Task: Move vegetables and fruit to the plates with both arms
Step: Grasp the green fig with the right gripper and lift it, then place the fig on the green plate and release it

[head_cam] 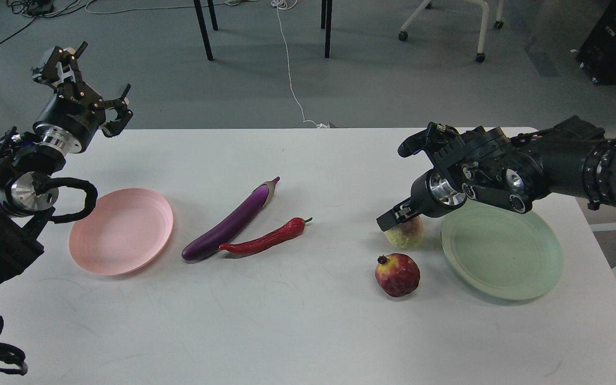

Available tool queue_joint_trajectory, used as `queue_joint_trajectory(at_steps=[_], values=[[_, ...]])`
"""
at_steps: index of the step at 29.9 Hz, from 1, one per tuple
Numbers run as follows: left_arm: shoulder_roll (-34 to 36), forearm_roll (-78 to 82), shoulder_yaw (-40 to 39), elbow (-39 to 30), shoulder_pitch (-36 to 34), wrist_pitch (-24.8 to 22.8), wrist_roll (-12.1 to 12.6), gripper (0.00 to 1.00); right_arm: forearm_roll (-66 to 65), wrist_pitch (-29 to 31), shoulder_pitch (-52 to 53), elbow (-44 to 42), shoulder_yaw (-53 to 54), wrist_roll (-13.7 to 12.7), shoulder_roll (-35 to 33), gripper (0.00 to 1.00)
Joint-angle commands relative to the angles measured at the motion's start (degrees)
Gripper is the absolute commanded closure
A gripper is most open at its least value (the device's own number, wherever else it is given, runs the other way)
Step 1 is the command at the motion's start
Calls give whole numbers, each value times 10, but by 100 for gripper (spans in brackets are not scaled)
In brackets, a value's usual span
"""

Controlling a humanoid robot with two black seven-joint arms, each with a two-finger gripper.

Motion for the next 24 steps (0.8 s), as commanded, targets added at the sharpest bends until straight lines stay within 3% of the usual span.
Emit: queue_joint_trajectory(at_steps=[1, 4, 14, 20, 24], values=[[0, 1, 0, 0, 0, 0, 0, 2, -5, 2, 6, 20, 1, 0, -11, 46], [1, 1, 0, 0, 0, 0, 0, 2, -7, 2, 23, 42, 2, 1, -29, 51], [-2, 1, 0, 0, 0, 0, 2, 2, -24, 2, 97, 108, 5, 0, -163, 51], [-3, 1, 0, 0, -1, 0, 3, 2, -135, -10, 69, 137, 6, -1, -258, 47], [-6, 1, 0, 0, -1, 0, 4, 2, -142, -34, 32, 132, 5, -1, -281, 44]])
